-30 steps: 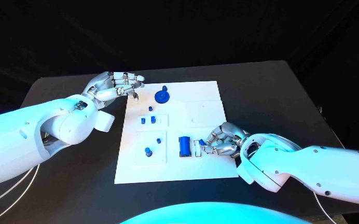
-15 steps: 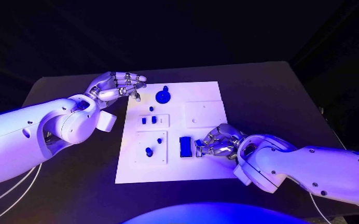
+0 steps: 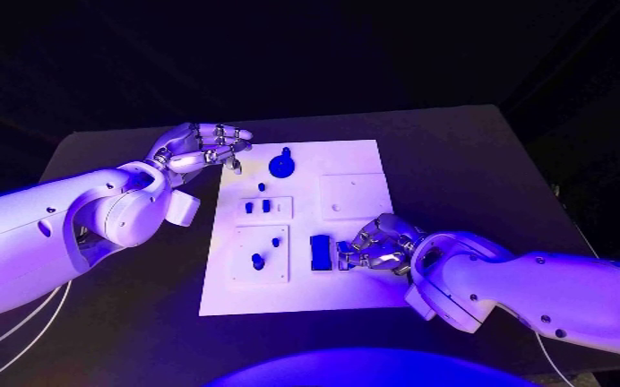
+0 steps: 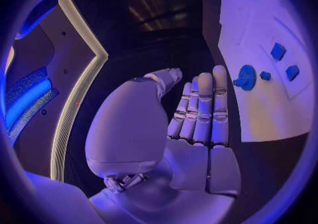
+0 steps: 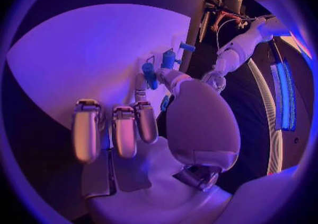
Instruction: Assemble the parts on the task board
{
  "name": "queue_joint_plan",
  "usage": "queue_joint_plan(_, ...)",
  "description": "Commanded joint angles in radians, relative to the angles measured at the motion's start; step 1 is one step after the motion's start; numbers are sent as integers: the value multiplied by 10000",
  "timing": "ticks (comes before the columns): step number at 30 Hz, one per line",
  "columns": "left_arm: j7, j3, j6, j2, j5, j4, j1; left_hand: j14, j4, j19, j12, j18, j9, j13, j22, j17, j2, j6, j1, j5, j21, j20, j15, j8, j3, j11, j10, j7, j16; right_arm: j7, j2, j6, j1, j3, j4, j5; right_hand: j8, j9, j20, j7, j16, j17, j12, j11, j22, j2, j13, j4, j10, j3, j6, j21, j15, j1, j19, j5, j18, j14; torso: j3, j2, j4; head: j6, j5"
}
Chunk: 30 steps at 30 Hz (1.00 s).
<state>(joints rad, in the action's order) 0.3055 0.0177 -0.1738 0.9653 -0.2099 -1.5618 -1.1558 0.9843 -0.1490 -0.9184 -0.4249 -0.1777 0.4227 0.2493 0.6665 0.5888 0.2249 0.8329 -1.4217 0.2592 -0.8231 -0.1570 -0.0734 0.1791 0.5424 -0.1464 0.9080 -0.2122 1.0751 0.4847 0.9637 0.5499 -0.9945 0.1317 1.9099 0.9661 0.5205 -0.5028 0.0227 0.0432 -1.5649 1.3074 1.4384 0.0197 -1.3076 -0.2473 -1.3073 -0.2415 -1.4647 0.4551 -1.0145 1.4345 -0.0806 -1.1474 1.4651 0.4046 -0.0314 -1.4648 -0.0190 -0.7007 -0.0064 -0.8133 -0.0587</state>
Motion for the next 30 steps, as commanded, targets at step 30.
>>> queue_joint_plan(30,7,-5,181,13,9,51,-3,-70,-136,-6,-49,-56,-8,-18,-25,-17,-111,-71,91,38,78,-67,14,7,7,2,-106,-2,68,-116,30,-649,38,21,94,355,-64,65,-26,44,-59,2634,33,50,-2315,182,-1855,-502,-514,-1884,-105,-4,-55,966,812,-735,77,-1060,-2,-2,-2,50,-3)
